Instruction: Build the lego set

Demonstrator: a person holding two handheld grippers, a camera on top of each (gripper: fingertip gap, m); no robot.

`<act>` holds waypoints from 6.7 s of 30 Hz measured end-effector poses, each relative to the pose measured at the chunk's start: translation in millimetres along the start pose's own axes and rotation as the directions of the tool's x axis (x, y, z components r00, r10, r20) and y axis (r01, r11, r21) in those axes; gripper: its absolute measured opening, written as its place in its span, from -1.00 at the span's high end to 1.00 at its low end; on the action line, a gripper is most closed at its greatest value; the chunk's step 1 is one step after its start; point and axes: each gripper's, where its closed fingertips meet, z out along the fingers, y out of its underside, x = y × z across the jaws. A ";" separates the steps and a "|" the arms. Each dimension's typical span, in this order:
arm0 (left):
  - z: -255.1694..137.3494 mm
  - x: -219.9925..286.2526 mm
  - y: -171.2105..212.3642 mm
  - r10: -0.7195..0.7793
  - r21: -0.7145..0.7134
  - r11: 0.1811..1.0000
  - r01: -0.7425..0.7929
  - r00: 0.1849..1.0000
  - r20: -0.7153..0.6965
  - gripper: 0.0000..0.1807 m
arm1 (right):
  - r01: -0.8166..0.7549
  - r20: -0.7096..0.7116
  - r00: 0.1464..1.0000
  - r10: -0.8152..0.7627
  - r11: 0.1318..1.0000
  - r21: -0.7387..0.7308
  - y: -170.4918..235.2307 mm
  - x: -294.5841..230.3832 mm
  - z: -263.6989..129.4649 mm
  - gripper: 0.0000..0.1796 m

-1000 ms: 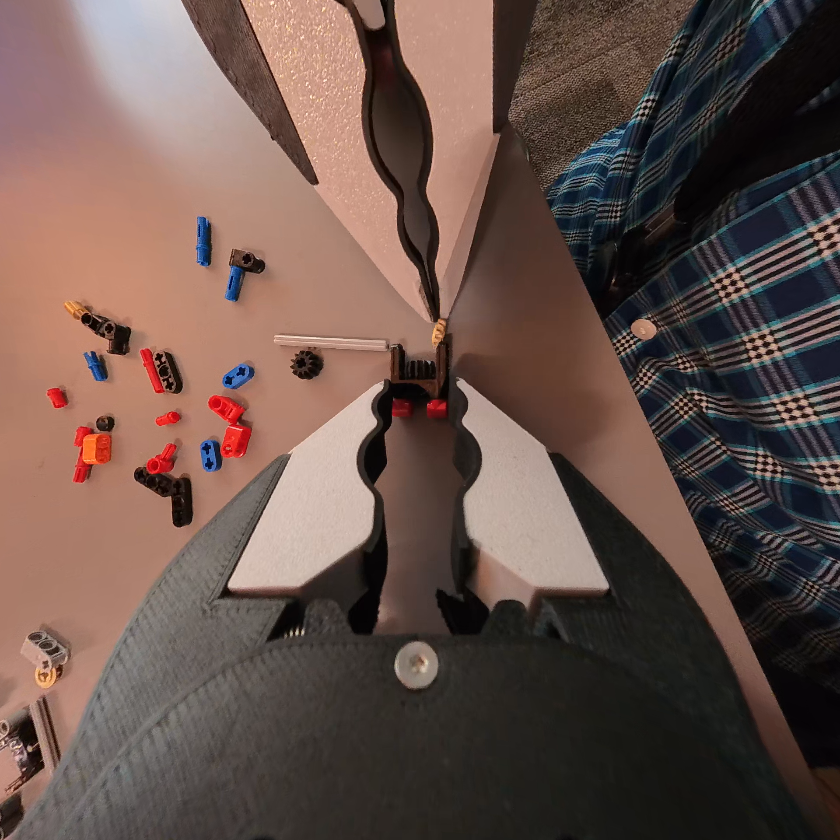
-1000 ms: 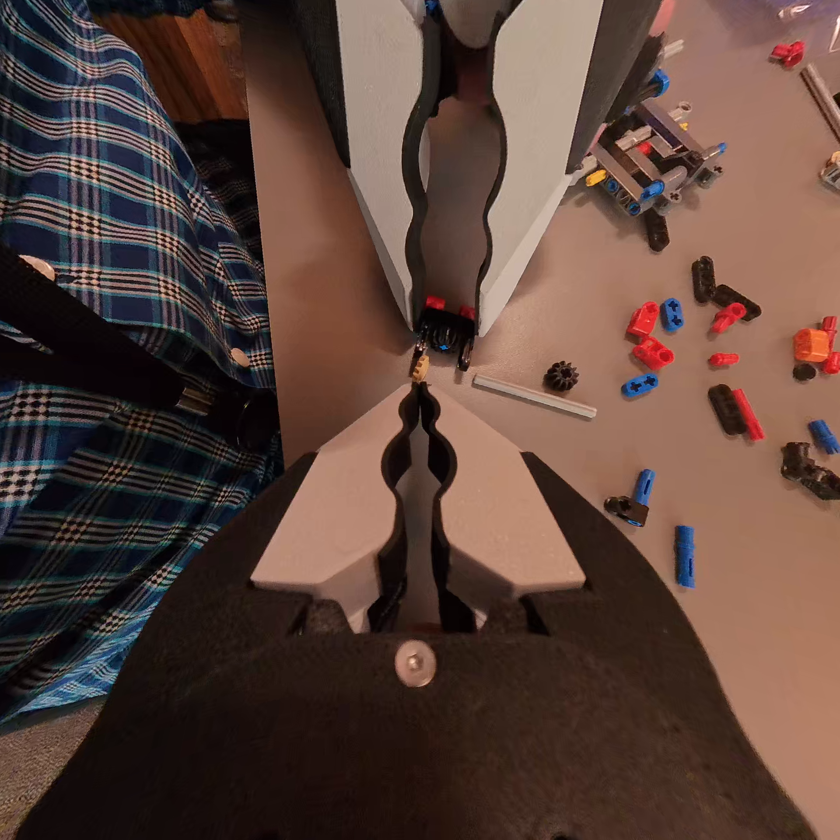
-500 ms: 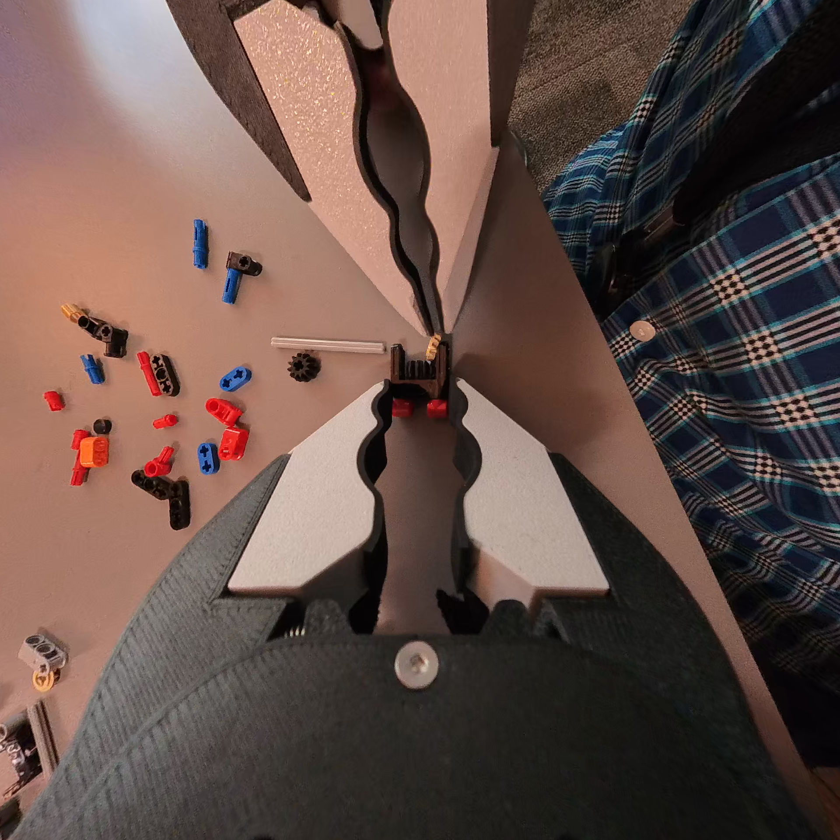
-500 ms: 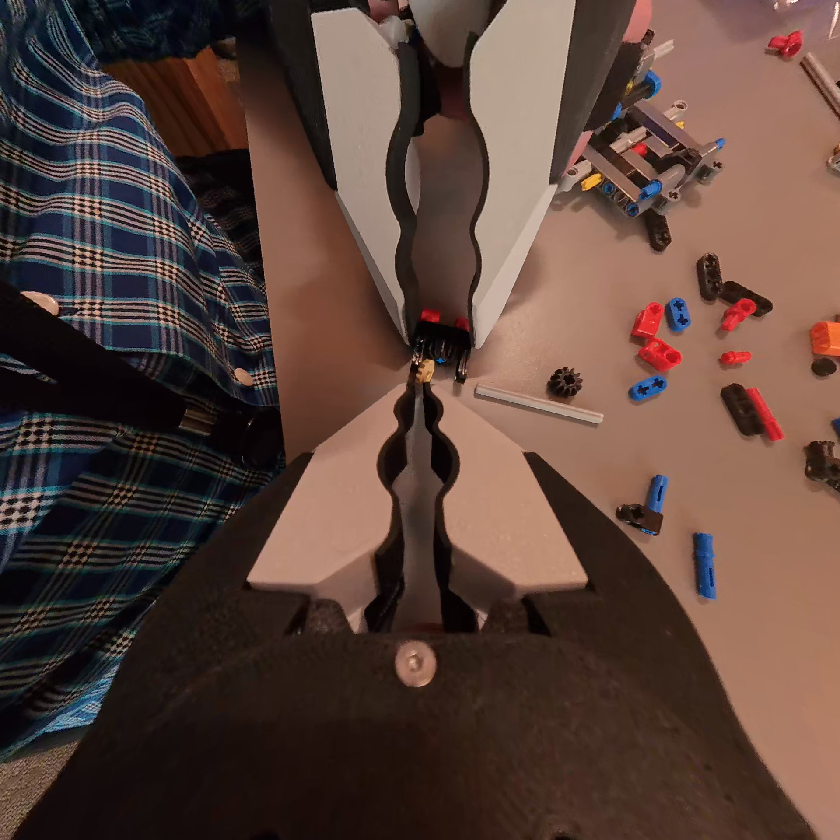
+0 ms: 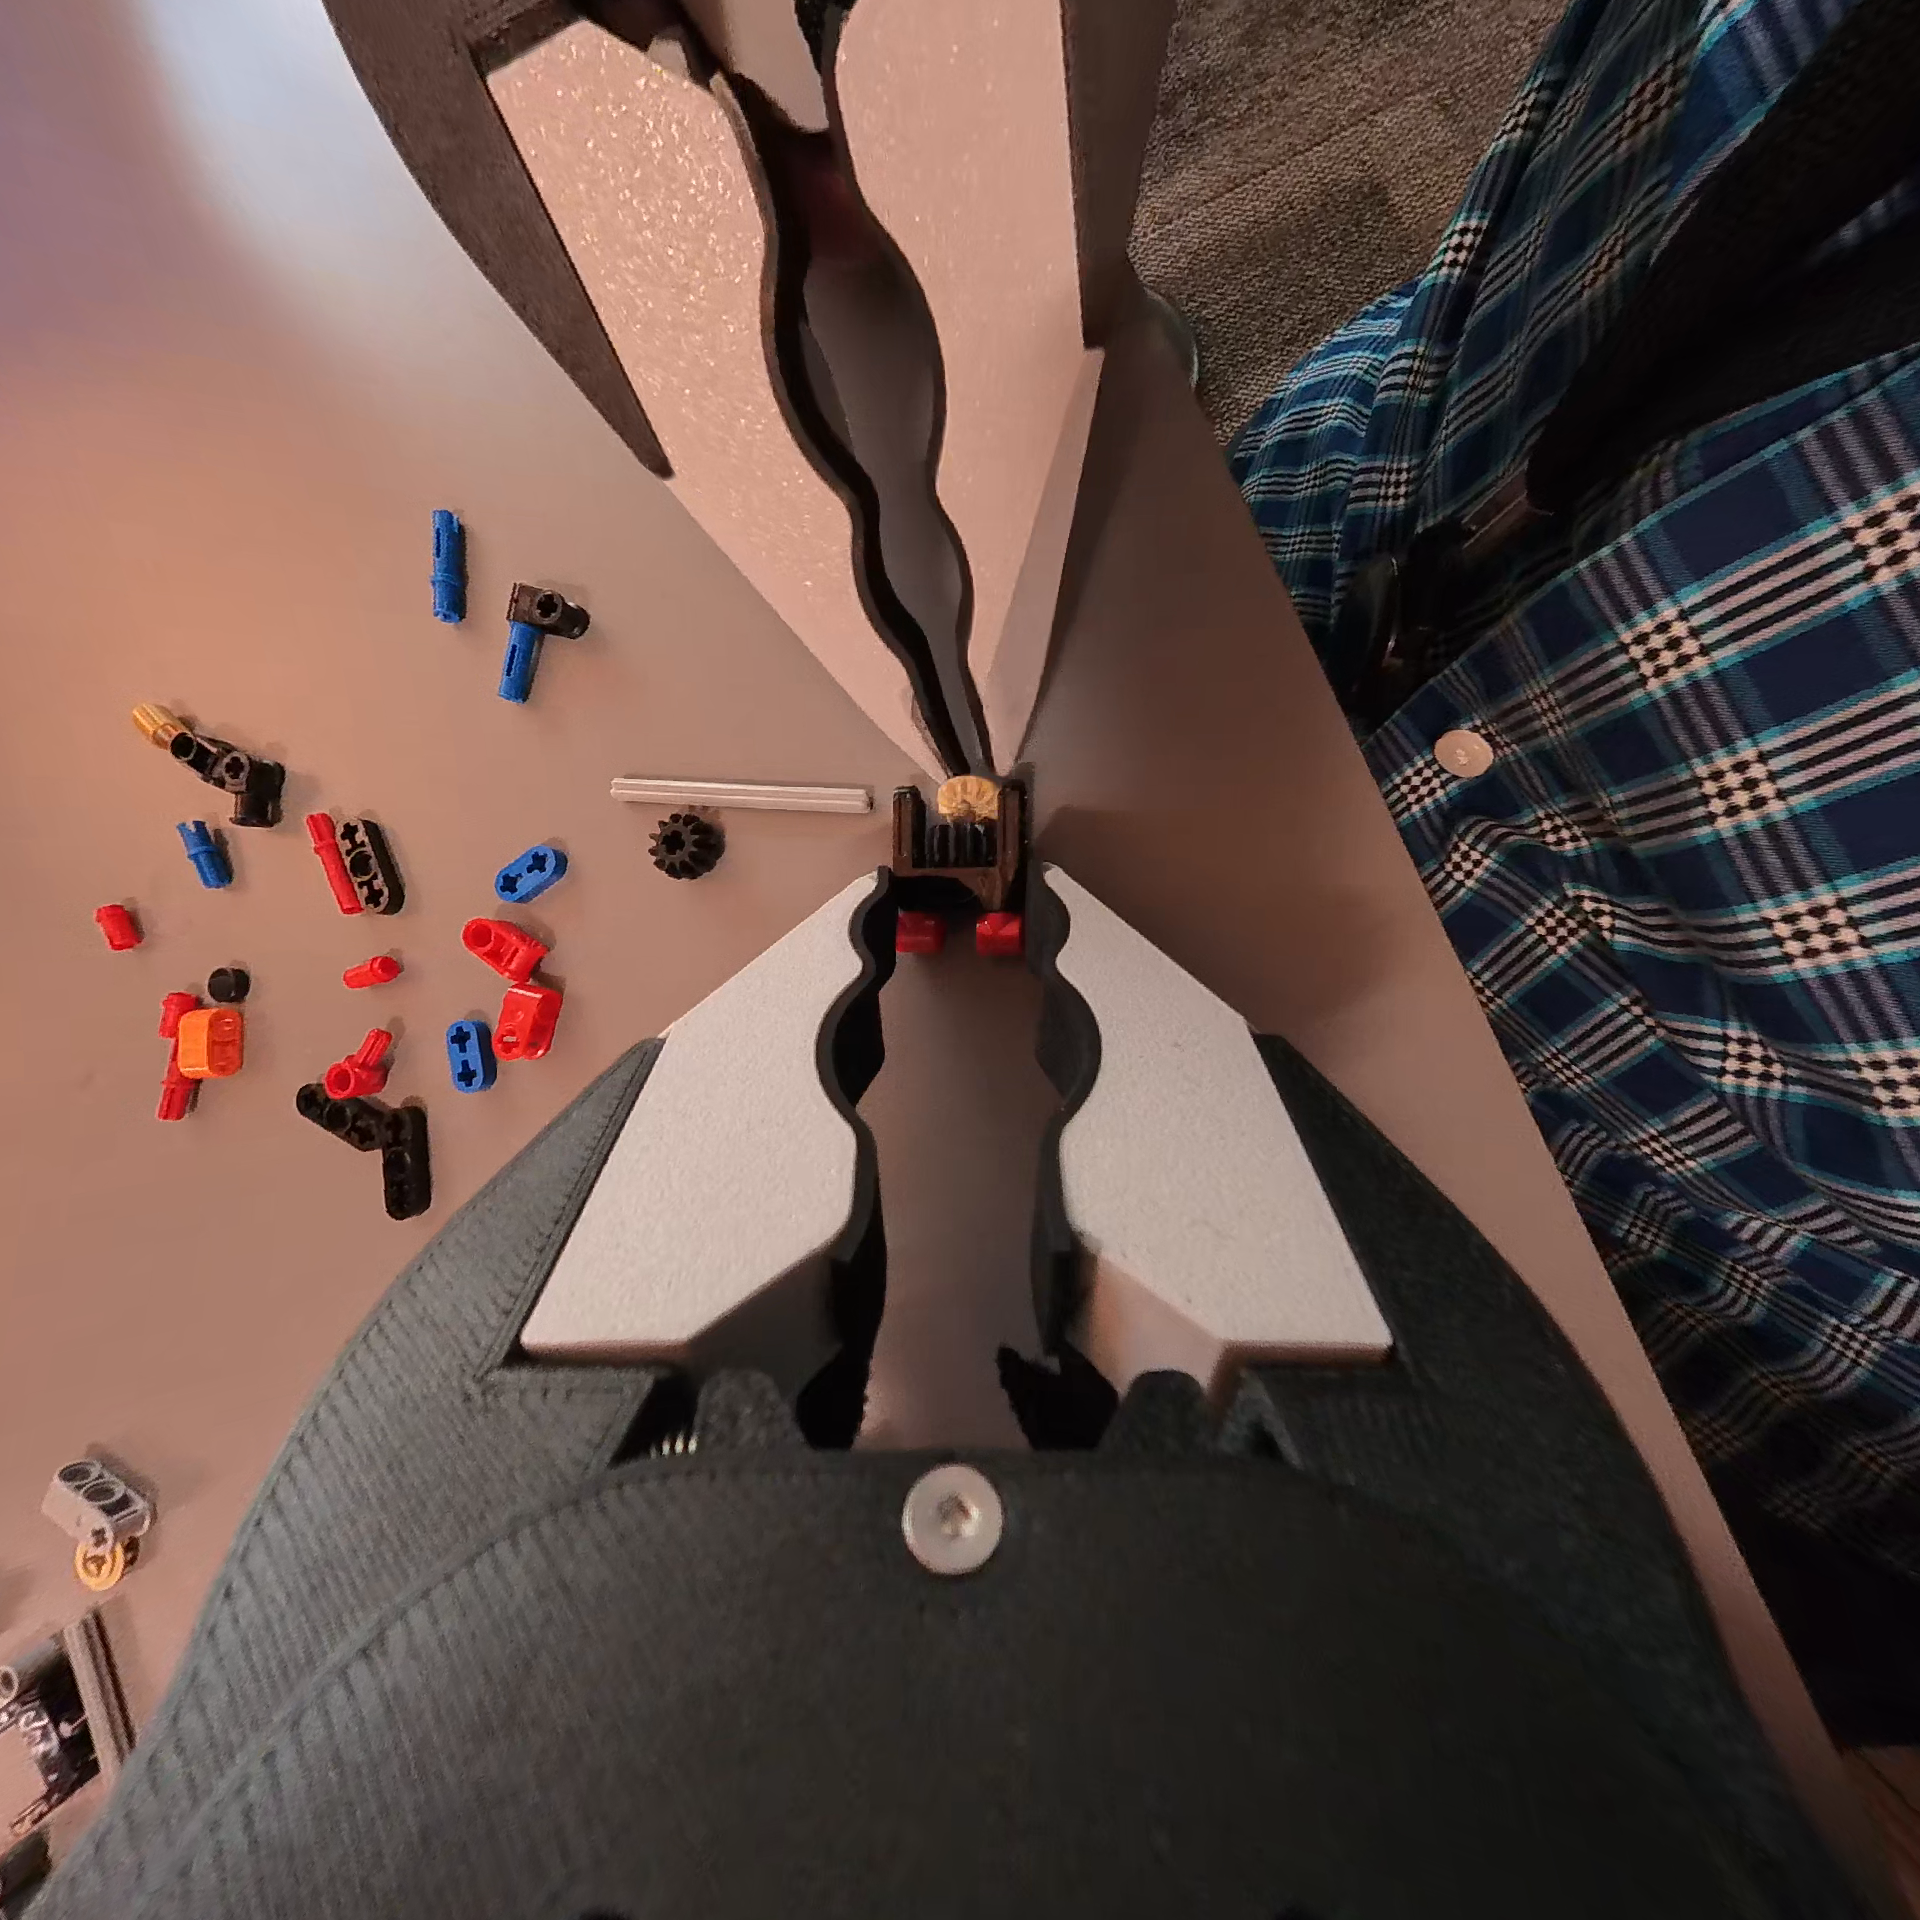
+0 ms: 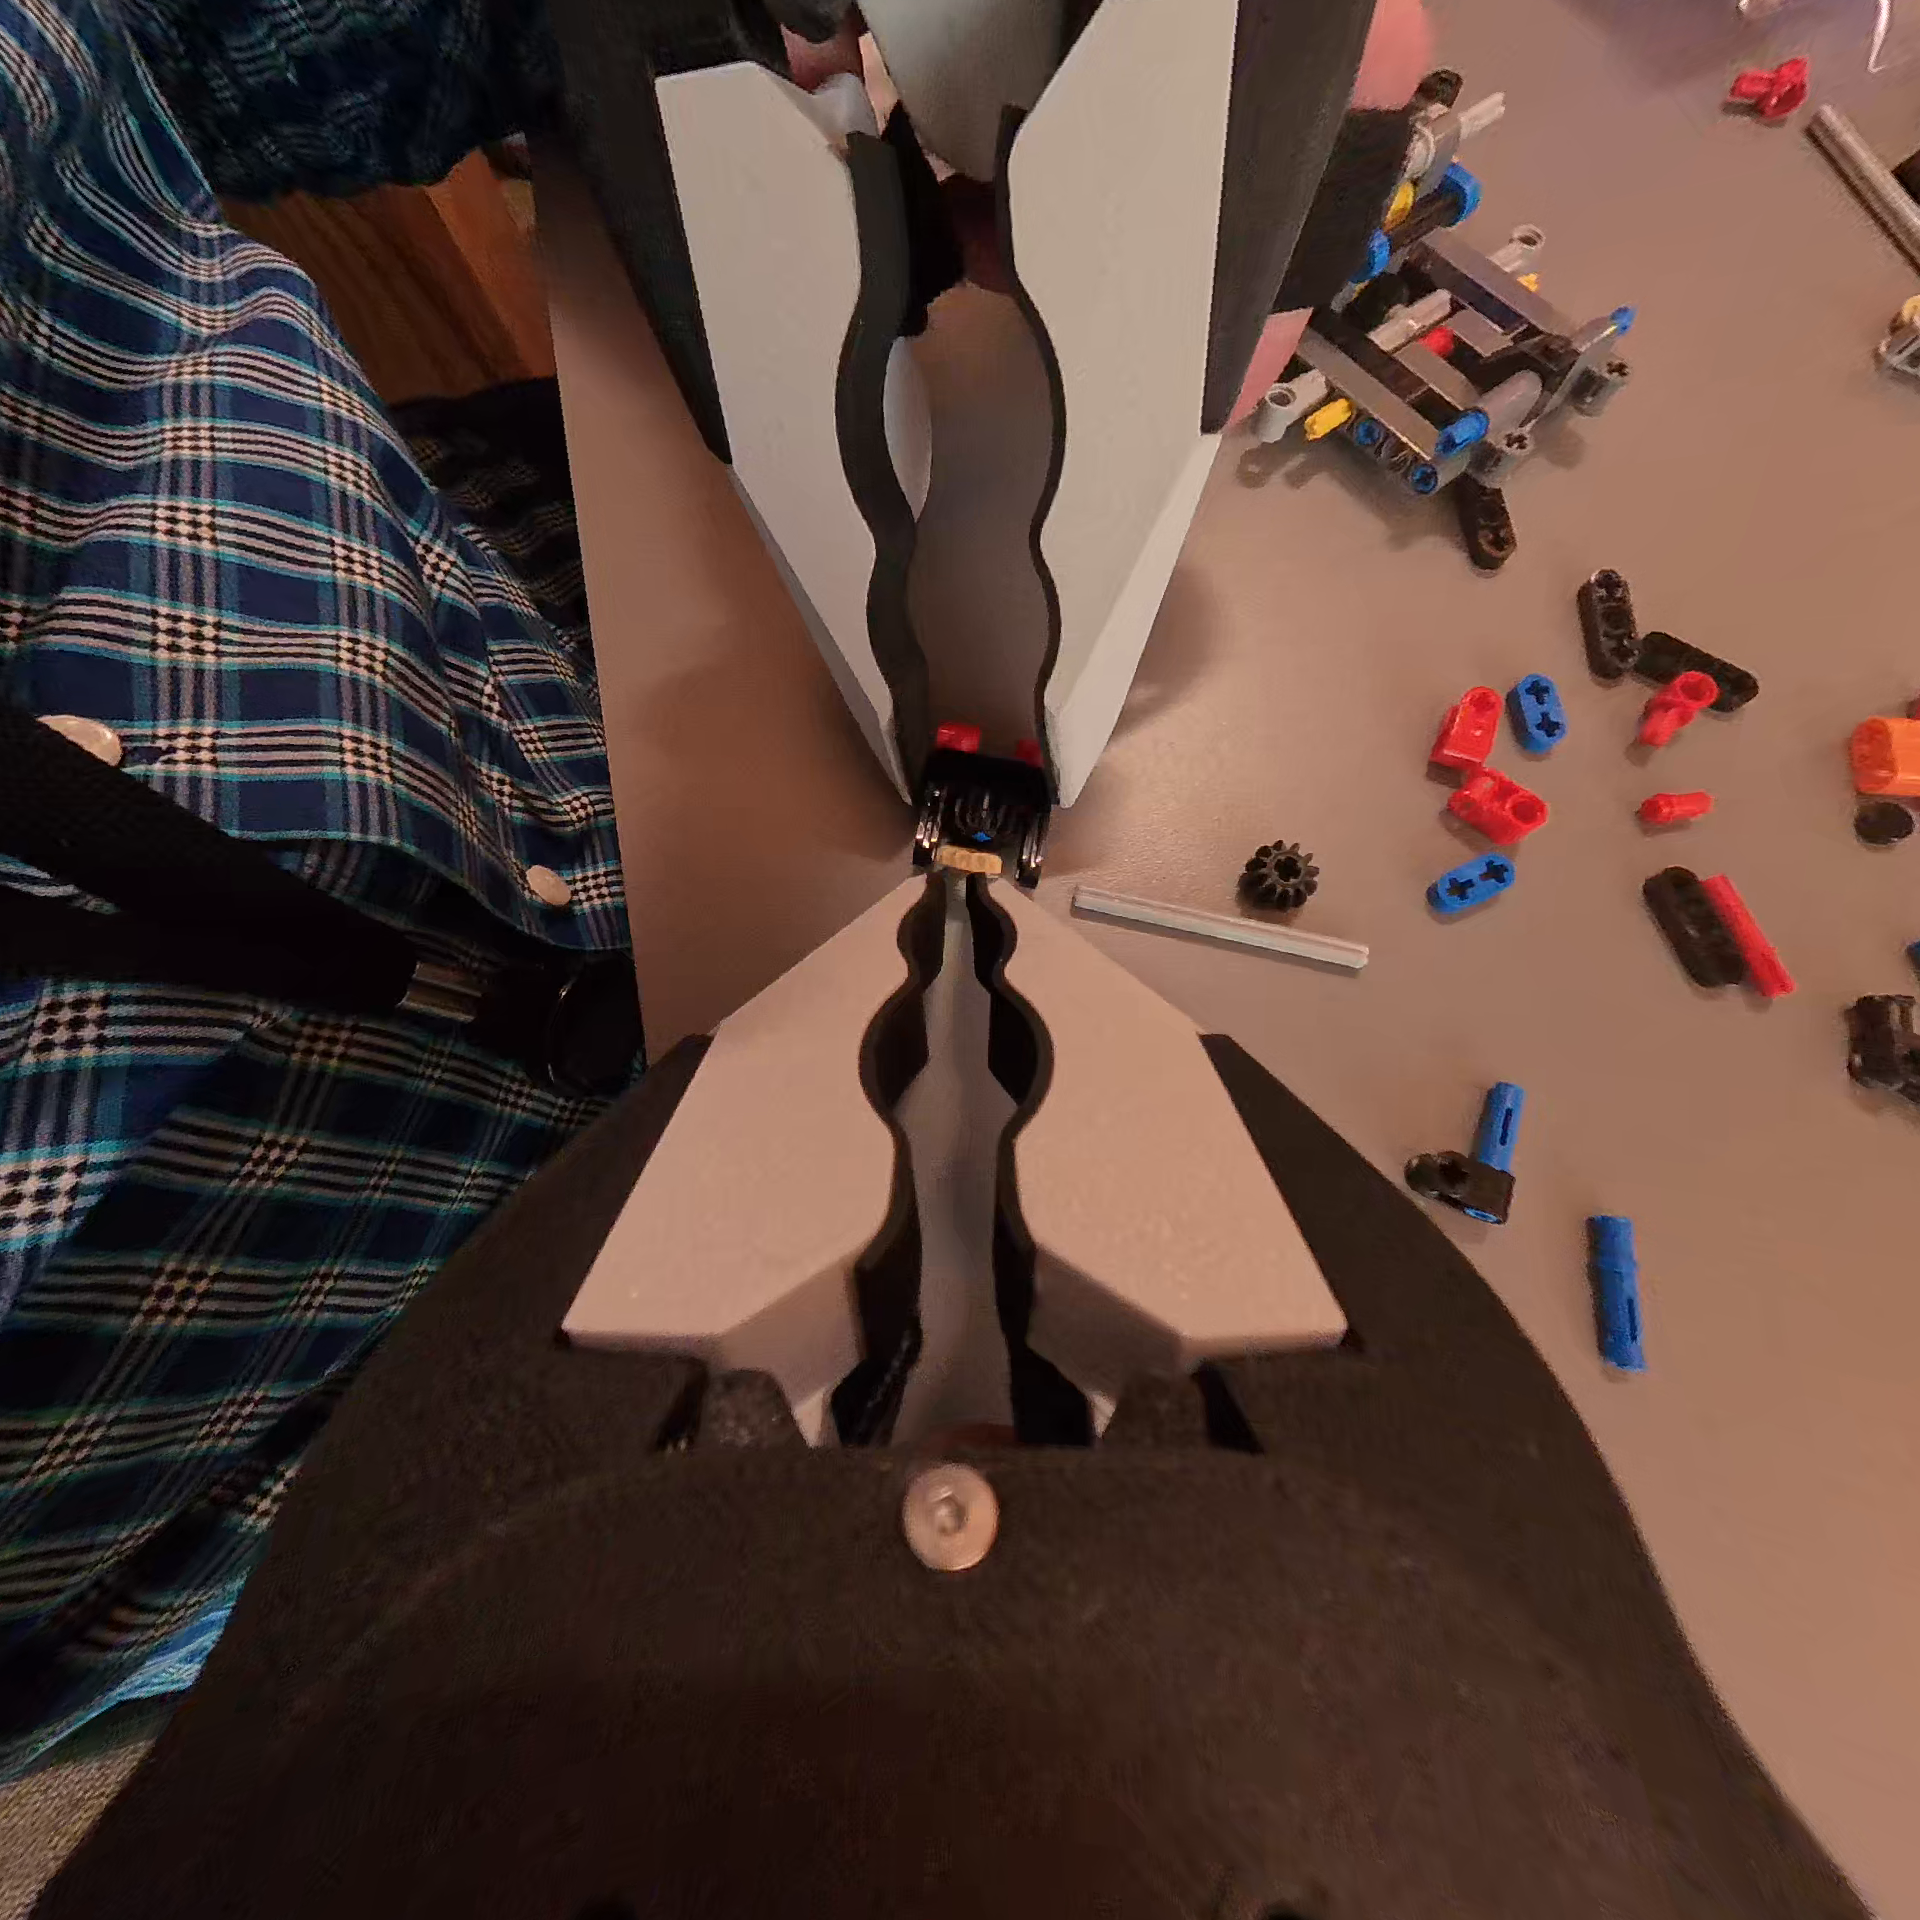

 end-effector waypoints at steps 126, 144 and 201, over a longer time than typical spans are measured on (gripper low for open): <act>7.0 -0.9 -1.8 -0.003 -0.011 1.000 0.003 1.000 -0.007 0.75 | -0.474 -0.189 0.854 0.484 0.875 0.101 2.3 6.6 -3.6 0.87; 2.5 -0.3 5.7 -0.019 -0.036 0.999 0.019 1.000 -0.012 0.75 | -0.341 -0.235 0.906 0.353 0.936 0.091 -3.5 4.1 0.0 1.00; 2.2 -13.0 15.9 -0.032 -0.020 0.999 0.032 0.999 -0.010 0.75 | 0.502 -0.218 0.843 -0.492 0.865 -0.014 -26.7 -75.6 39.6 0.87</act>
